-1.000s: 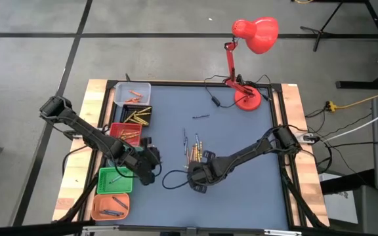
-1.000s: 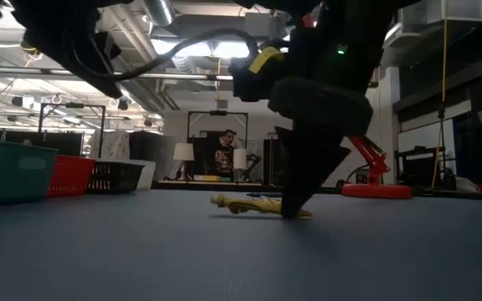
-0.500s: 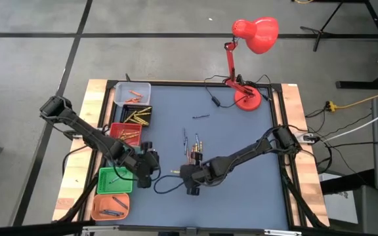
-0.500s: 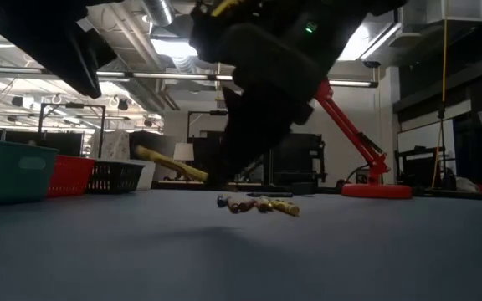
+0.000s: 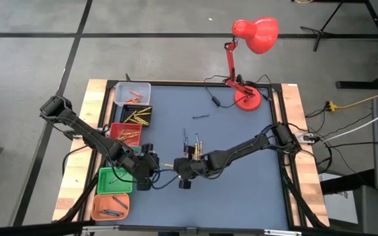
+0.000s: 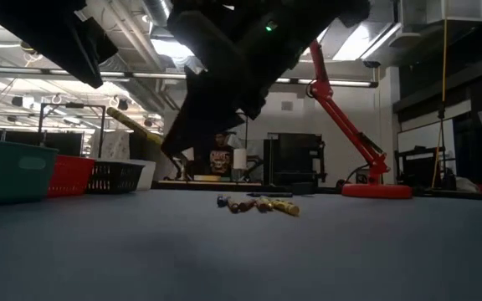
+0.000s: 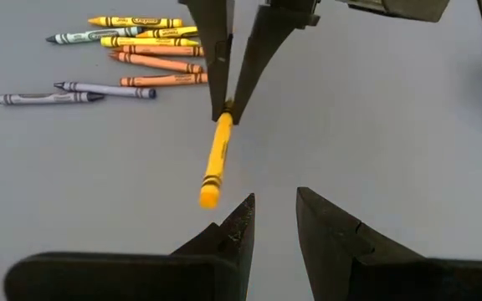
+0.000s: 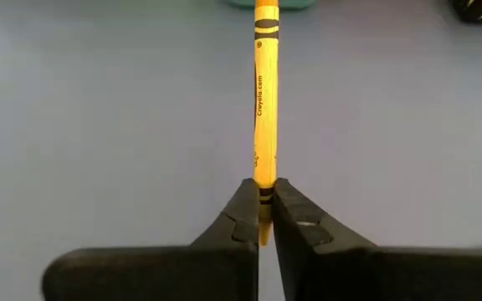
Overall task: Sort crayons
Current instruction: Put the yellow crayon into the orange bin
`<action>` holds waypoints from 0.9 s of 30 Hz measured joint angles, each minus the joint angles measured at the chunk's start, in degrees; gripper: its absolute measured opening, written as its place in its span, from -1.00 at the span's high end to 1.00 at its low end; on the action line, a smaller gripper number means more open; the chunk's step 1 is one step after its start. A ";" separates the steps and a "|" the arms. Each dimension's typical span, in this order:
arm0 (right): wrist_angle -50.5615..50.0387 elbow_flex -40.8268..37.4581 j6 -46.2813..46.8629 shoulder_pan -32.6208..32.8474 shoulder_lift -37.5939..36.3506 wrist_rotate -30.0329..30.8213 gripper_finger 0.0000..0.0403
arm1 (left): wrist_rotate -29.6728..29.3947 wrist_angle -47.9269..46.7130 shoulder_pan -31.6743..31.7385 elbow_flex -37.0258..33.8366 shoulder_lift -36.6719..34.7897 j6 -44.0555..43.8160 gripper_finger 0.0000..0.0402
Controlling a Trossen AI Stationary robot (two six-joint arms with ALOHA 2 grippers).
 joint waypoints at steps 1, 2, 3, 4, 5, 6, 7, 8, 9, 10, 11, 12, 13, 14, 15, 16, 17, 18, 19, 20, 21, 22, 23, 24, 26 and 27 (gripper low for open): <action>0.44 0.00 -0.01 -0.32 0.00 -0.02 0.94 | -0.20 0.00 0.00 0.00 0.00 0.00 0.63; 0.84 0.00 -0.01 -0.32 0.00 -0.06 0.94 | -0.28 0.00 0.00 0.00 0.00 0.00 0.63; 1.26 0.00 -0.02 -0.32 0.00 -0.04 0.94 | -0.30 -0.02 0.00 0.00 0.00 0.00 0.63; 1.82 0.00 -0.09 -0.32 0.00 -0.05 0.94 | -0.30 -0.03 0.00 0.00 0.00 0.00 0.63; 2.38 0.00 -0.56 -0.30 -0.02 -0.08 0.93 | -0.31 -0.02 0.00 0.00 0.00 0.00 0.63; 2.72 0.00 -1.35 -0.25 -0.06 -0.20 0.93 | -0.50 -0.04 0.00 0.00 0.00 0.02 0.63; 3.02 0.00 -2.07 -0.18 -0.08 -0.58 0.93 | -0.93 -0.04 0.00 0.00 0.00 0.02 0.63; 3.41 0.00 -2.84 -0.18 -0.09 -1.02 0.93 | -1.65 -0.04 0.00 0.00 0.00 0.02 0.63; 3.77 0.00 -3.22 -0.17 -0.09 -1.61 0.93 | -2.43 -0.05 0.00 0.00 0.00 0.05 0.63; 4.08 0.00 -3.73 -0.17 -0.09 -2.09 0.93 | -3.14 -0.07 0.00 0.00 0.00 0.11 0.63; 4.50 0.00 -4.32 -0.16 -0.09 -2.67 0.93 | -3.60 -0.09 0.00 0.00 0.00 0.17 0.63; 5.14 0.00 -4.67 -0.16 -0.09 -3.24 0.93 | -3.73 -0.09 0.00 0.00 0.00 0.17 0.63; 5.50 0.02 -4.94 -0.16 -0.09 -3.56 0.93 | -3.73 -0.09 0.02 0.00 0.00 0.17 0.63; 5.83 0.02 -5.50 -0.16 -0.09 -3.64 0.93 | -3.75 -0.09 0.02 0.02 0.00 0.17 0.63; 6.13 0.02 -6.01 -0.16 -0.09 -3.65 0.93 | -3.73 -0.10 0.02 0.00 0.00 0.17 0.63; 6.34 0.02 -6.41 -0.16 -0.09 -3.65 0.93 | -3.69 -0.14 0.02 0.00 0.00 0.17 0.63; 6.50 0.02 -7.00 -0.16 -0.09 -3.63 0.93 | -3.62 -0.16 0.02 0.00 0.00 0.15 0.63; 6.71 0.02 -7.43 -0.16 -0.09 -3.61 0.93 | -3.53 -0.18 0.02 0.00 0.00 0.15 0.63; 6.87 0.02 -7.69 -0.16 -0.09 -3.63 0.93 | -3.51 -0.24 0.02 0.00 0.00 0.15 0.63; 6.96 0.02 -7.90 -0.16 -0.09 -3.62 0.93 | -3.49 -0.24 0.02 0.02 0.00 0.15 0.63; 7.13 0.02 -8.26 -0.16 -0.09 -3.63 0.93 | -3.47 -0.24 0.02 0.00 0.00 0.14 0.63; 7.30 0.02 -8.62 -0.16 -0.09 -3.61 0.93 | -3.45 -0.24 0.02 0.00 0.00 0.13 0.63; 7.49 0.02 -8.77 -0.16 -0.09 -3.61 0.93 | -3.45 -0.24 0.02 0.00 0.00 0.13 0.63; 7.85 0.02 -8.78 -0.16 -0.09 -3.62 0.93 | -3.44 -0.24 0.02 0.01 0.00 0.07 0.63; 8.26 0.02 -8.81 -0.16 -0.09 -3.63 0.93 | -3.00 -0.25 0.02 0.01 0.00 -0.09 0.63; 8.47 0.02 -8.81 -0.16 -0.09 -3.63 0.93 | -2.80 -0.26 0.02 0.00 0.00 -0.11 0.63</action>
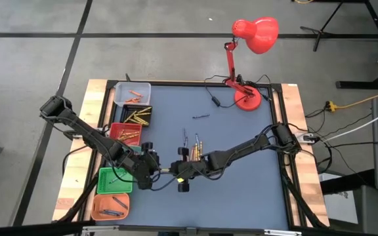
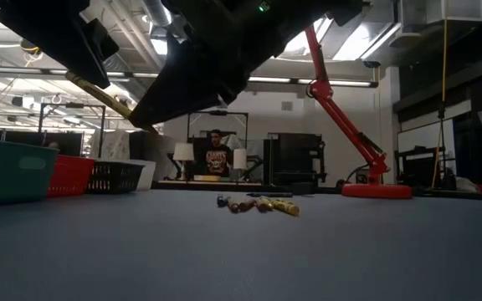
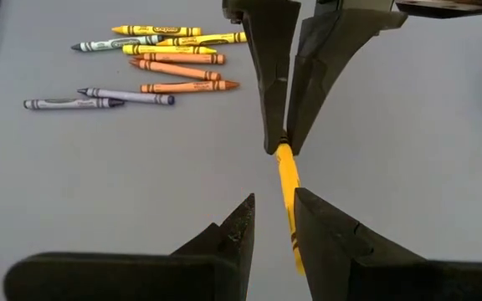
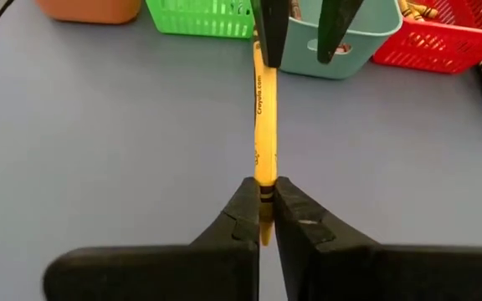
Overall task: Sort crayons
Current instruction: Put the yellow crayon into the orange bin
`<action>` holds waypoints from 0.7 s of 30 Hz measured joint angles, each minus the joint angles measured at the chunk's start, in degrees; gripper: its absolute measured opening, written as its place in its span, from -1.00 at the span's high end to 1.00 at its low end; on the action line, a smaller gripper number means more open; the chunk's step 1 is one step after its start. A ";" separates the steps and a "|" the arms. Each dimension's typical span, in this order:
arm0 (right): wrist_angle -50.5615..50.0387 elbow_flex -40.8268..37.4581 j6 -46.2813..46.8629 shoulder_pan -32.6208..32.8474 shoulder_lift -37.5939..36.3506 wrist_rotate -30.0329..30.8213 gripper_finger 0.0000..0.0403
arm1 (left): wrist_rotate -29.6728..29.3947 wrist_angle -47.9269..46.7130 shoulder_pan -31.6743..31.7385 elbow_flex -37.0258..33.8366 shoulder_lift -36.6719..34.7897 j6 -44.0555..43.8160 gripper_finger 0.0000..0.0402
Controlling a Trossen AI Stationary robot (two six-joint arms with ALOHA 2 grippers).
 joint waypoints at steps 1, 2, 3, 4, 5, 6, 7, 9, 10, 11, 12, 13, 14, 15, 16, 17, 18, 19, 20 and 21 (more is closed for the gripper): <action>0.17 0.00 -0.01 0.00 0.00 0.03 0.93 | 0.06 0.02 0.00 0.00 0.00 -0.02 0.63; 0.25 0.00 -0.02 0.00 0.00 0.17 0.93 | 0.06 0.00 0.00 0.00 0.00 -0.04 0.63; 0.32 0.00 -0.02 0.02 0.00 0.55 0.93 | 0.06 0.02 0.00 0.02 0.00 -0.04 0.63; 0.32 0.00 -0.02 0.02 0.00 0.72 0.93 | 0.04 0.02 0.00 0.00 0.00 -0.02 0.63; 0.32 0.00 -0.02 0.02 0.00 0.80 0.93 | 0.04 0.02 0.00 0.00 0.00 -0.02 0.63; 0.32 0.00 -0.02 0.02 0.00 0.95 0.93 | 0.04 0.02 0.00 0.00 0.00 -0.02 0.63; 0.32 0.00 -0.02 0.02 -0.02 1.00 0.93 | 0.04 0.02 0.00 0.00 0.00 -0.03 0.63; 0.32 0.00 -0.02 0.02 -0.02 1.01 0.93 | -0.03 0.03 0.06 0.00 0.00 -0.03 0.63; 0.32 0.00 -0.02 0.02 -0.02 1.01 0.93 | -0.27 0.04 0.04 0.00 0.00 -0.05 0.63; 0.32 0.00 0.00 0.02 -0.02 1.00 0.93 | -0.45 0.05 0.04 0.01 0.00 -0.07 0.63; 0.32 0.00 0.00 0.02 -0.04 0.99 0.93 | -0.49 0.09 0.04 0.00 0.00 -0.07 0.63; 0.32 0.00 0.00 0.02 -0.06 0.99 0.93 | -0.49 0.20 0.04 0.00 0.00 -0.09 0.63; 0.32 0.00 0.00 0.02 -0.08 0.98 0.93 | -0.51 0.38 0.04 0.00 0.00 -0.12 0.63; 0.32 0.00 0.00 0.02 -0.09 0.98 0.93 | -0.51 0.56 0.04 0.00 0.00 -0.33 0.63; 0.32 0.00 0.01 0.02 -0.11 0.99 0.93 | -0.53 0.81 0.04 0.00 0.00 -0.45 0.63; 0.35 0.00 0.02 0.02 -0.11 0.98 0.93 | -0.51 1.23 0.04 0.00 0.02 -0.72 0.63; 0.38 0.00 0.04 0.02 -0.11 1.01 0.93 | -0.53 1.80 0.04 0.00 0.04 -0.89 0.63; 0.40 0.01 0.03 0.00 -0.11 1.01 0.93 | -0.51 2.35 0.04 0.00 0.04 -1.25 0.63; 0.40 0.02 0.04 0.00 -0.11 1.01 0.93 | -0.53 2.76 0.04 0.00 0.04 -1.36 0.63; 0.41 0.02 0.04 0.00 -0.11 1.01 0.93 | -0.52 3.00 0.04 0.00 0.04 -1.40 0.63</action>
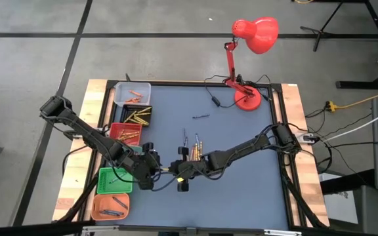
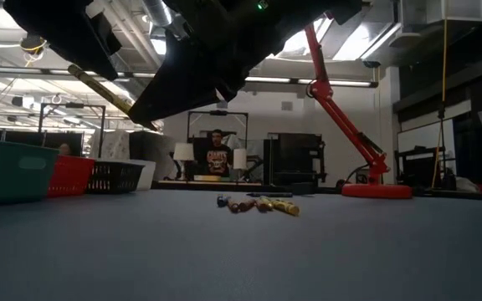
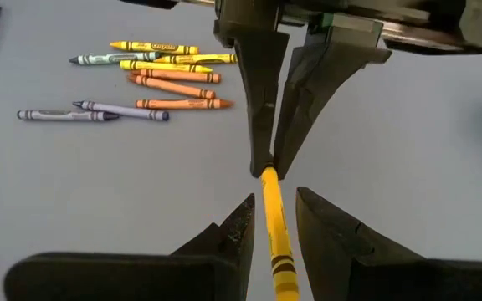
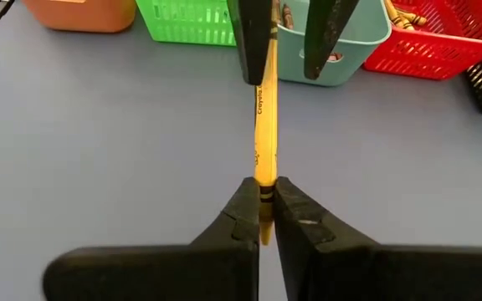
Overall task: Sort crayons
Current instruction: Put the yellow crayon into the orange bin
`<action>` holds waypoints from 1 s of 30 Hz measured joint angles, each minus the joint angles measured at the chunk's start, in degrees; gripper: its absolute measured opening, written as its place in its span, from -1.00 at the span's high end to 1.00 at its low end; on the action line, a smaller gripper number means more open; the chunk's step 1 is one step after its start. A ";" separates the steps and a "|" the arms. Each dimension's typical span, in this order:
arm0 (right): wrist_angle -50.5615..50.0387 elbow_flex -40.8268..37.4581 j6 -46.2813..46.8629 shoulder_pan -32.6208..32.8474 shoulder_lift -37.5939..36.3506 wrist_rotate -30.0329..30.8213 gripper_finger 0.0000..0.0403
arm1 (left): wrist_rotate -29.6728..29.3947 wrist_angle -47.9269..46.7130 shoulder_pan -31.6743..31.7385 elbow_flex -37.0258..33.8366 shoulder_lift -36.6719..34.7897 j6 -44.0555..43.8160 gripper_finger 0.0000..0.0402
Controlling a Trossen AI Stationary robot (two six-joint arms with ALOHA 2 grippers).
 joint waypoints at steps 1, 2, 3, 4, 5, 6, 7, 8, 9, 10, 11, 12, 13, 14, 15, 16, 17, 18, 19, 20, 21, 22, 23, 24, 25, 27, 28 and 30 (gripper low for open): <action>-0.01 0.00 0.00 0.02 0.00 0.00 0.93 | 0.01 0.05 0.00 0.00 0.00 -0.01 0.63; -0.01 0.00 0.00 0.01 0.00 0.00 0.93 | 0.01 -0.05 0.00 0.00 0.00 -0.01 0.63; -0.01 0.00 0.00 0.02 0.00 -0.02 0.93 | 0.01 -0.20 0.00 0.01 0.00 -0.01 0.63; -0.01 0.00 0.00 0.02 0.00 0.00 0.93 | 0.05 -0.33 0.00 0.00 0.00 0.00 0.63; -0.01 0.00 0.00 0.00 0.00 -0.01 0.93 | 0.33 -0.48 0.00 0.00 0.00 0.00 0.63; -0.03 0.00 0.00 0.00 0.00 0.00 0.93 | 0.85 -0.60 0.00 0.00 0.00 -0.01 0.63; -0.04 0.00 0.00 0.00 0.00 0.00 0.93 | 1.52 -0.78 0.00 0.00 0.00 0.00 0.63; -0.05 0.00 0.00 0.01 0.00 -0.02 0.93 | 2.10 -1.05 0.00 0.00 0.00 0.00 0.63; -0.05 0.00 0.00 0.02 0.00 -0.02 0.93 | 2.50 -1.46 0.00 0.00 0.00 -0.02 0.63; -0.05 0.00 0.00 0.02 0.00 -0.02 0.93 | 2.80 -1.97 0.00 0.00 0.00 -0.04 0.63; -0.05 0.00 0.00 0.02 0.00 -0.02 0.93 | 3.01 -2.33 0.00 0.00 0.00 -0.05 0.63; -0.05 0.00 0.00 0.02 0.00 -0.02 0.93 | 3.07 -2.46 0.00 0.00 0.00 -0.07 0.63; -0.03 0.00 0.00 0.02 0.00 -0.02 0.93 | 3.07 -2.75 0.00 0.01 0.00 -0.07 0.63; 0.01 0.00 0.00 0.02 0.00 -0.02 0.93 | 3.07 -3.28 0.00 0.00 0.00 -0.09 0.63; 0.09 0.00 0.00 0.00 0.00 -0.02 0.93 | 3.17 -3.79 0.00 0.00 0.00 -0.13 0.63; 0.10 0.00 0.00 0.00 0.00 -0.02 0.93 | 3.38 -4.03 0.00 0.00 0.00 -0.14 0.63; 0.11 0.00 0.00 0.00 0.00 -0.02 0.93 | 3.45 -4.30 0.00 0.00 0.00 -0.17 0.63; 0.13 0.00 0.00 0.02 0.00 -0.02 0.93 | 3.48 -4.69 0.00 0.01 0.00 -0.18 0.63; 0.13 0.00 0.00 0.01 0.00 -0.02 0.93 | 3.49 -4.95 0.00 0.01 0.00 -0.20 0.63; 0.15 0.00 0.00 0.02 0.00 -0.02 0.93 | 3.51 -4.94 0.00 0.00 0.00 -0.20 0.63; 0.19 0.00 0.00 0.00 0.00 -0.02 0.93 | 3.49 -4.88 0.00 0.00 0.00 -0.20 0.63; 0.22 0.00 0.00 0.00 0.00 -0.02 0.93 | 3.49 -4.84 0.00 0.00 0.00 -0.20 0.63; 0.28 0.00 0.00 0.00 0.00 -0.04 0.93 | 3.49 -4.77 0.00 0.00 0.00 -0.20 0.63; 0.28 0.00 0.00 0.00 0.00 -0.03 0.93 | 3.49 -4.75 0.00 0.00 0.00 -0.20 0.63; 0.28 0.00 0.00 0.02 0.00 -0.04 0.93 | 3.49 -4.75 0.00 0.00 0.00 -0.20 0.63; 0.28 0.00 0.00 0.00 0.00 -0.04 0.93 | 3.49 -4.71 0.00 0.00 0.00 -0.18 0.66; 0.28 0.00 0.00 0.00 0.00 -0.03 0.93 | 3.48 -4.71 0.00 0.01 0.00 -0.18 0.68; 0.28 0.00 0.00 0.00 0.00 -0.02 0.93 | 3.49 -4.69 0.00 0.01 0.00 -0.17 0.74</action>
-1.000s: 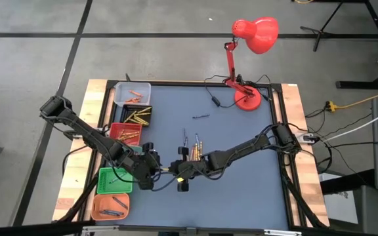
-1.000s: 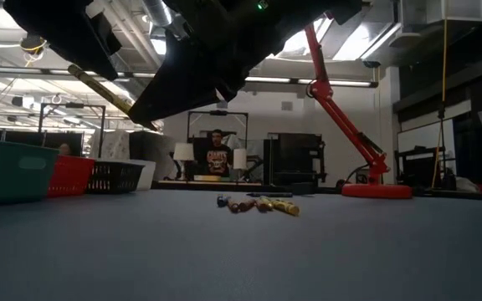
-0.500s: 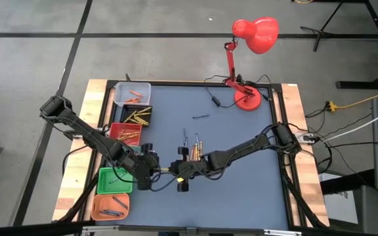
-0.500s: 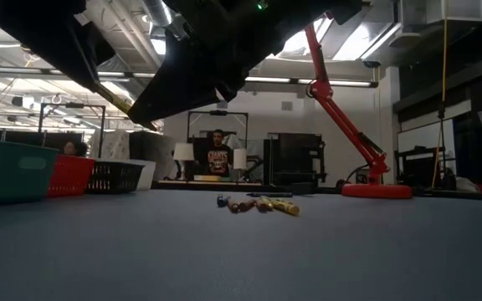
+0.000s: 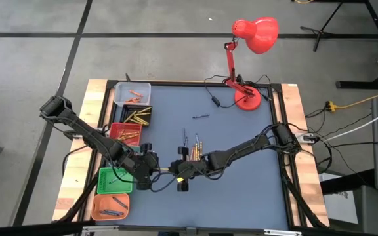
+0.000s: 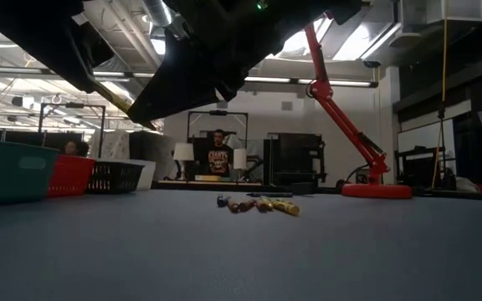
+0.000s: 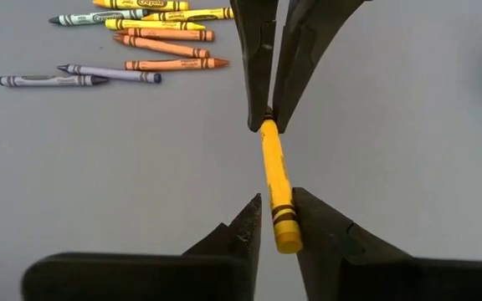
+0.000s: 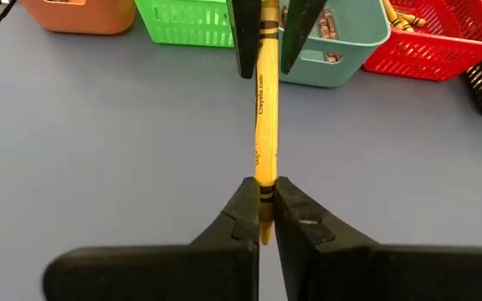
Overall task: Sort crayons
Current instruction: Put the yellow crayon into the orange bin
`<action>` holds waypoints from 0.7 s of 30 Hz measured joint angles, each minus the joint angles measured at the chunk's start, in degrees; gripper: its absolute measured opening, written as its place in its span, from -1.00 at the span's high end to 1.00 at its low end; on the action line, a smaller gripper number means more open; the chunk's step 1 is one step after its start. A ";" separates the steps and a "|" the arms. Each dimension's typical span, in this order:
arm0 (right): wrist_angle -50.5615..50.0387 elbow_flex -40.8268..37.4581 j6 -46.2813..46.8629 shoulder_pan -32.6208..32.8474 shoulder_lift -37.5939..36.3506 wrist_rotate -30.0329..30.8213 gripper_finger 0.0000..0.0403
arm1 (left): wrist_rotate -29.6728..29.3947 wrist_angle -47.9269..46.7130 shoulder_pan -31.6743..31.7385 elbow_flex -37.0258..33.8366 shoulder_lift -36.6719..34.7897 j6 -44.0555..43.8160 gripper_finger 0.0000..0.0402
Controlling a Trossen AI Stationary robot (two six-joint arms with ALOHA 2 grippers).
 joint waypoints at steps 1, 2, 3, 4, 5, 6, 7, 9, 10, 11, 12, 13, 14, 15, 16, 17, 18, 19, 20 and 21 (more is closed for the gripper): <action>0.00 0.00 0.00 0.00 0.00 0.00 0.93 | 0.00 0.00 -0.02 -0.01 0.00 0.00 0.77; 0.00 0.00 0.00 0.00 0.00 0.00 0.93 | 0.00 0.00 -0.02 -0.01 0.00 0.00 0.80; -0.02 0.00 0.00 0.00 0.00 -0.02 0.93 | 0.00 0.00 -0.02 -0.01 0.00 0.00 0.84; -0.04 0.00 0.02 0.00 0.00 -0.04 0.93 | -0.04 -0.06 -0.02 -0.01 0.00 0.00 0.87; -0.08 0.00 0.04 0.00 0.00 -0.04 0.93 | -0.10 -0.09 -0.02 -0.01 0.00 -0.01 0.90; -0.11 0.00 0.05 0.00 0.00 -0.04 0.93 | -0.13 -0.08 -0.02 0.00 0.00 0.00 0.92; -0.10 0.00 0.07 0.01 0.00 -0.02 0.93 | -0.13 -0.07 -0.02 -0.01 0.00 -0.01 0.95; -0.09 0.00 0.07 0.02 0.00 -0.04 0.93 | -0.13 -0.05 -0.02 -0.01 0.00 0.00 0.97; -0.09 0.00 0.07 0.02 0.00 -0.02 0.93 | -0.15 -0.09 -0.02 -0.01 0.00 0.00 0.97; -0.09 0.00 0.07 0.00 0.00 -0.02 0.93 | -0.17 -0.11 -0.02 -0.01 0.00 0.00 0.97; -0.09 0.00 0.04 0.00 0.00 0.00 0.92 | -0.20 -0.11 -0.02 -0.01 0.00 0.00 0.96; -0.09 0.00 0.04 0.00 0.00 0.00 0.89 | -0.18 -0.07 -0.02 -0.01 0.00 0.00 0.96; -0.07 0.00 0.04 0.02 0.00 0.00 0.86 | -0.17 -0.03 -0.02 0.00 0.00 0.00 0.95; -0.07 0.00 0.03 0.02 0.00 0.00 0.82 | -0.17 -0.02 -0.02 -0.01 0.00 0.00 0.95; -0.05 0.00 0.01 0.02 0.00 -0.02 0.76 | -0.19 -0.03 -0.02 0.00 0.00 0.01 0.95; 0.03 0.00 0.00 0.00 0.00 0.01 0.70 | -0.17 0.00 -0.02 -0.01 0.00 0.02 0.95; 0.12 0.00 0.00 0.00 0.00 0.04 0.64 | -0.13 0.00 -0.02 -0.01 0.00 0.02 0.95; 0.15 0.00 0.00 0.00 0.00 0.07 0.58 | -0.09 -0.05 -0.02 -0.01 0.00 0.02 0.95; 0.15 0.00 0.00 0.00 0.00 0.07 0.52 | -0.04 -0.23 -0.02 -0.01 0.00 0.02 0.95; 0.04 0.00 0.00 0.00 0.00 0.07 0.47 | -0.04 -0.62 -0.02 0.00 0.00 -0.02 0.95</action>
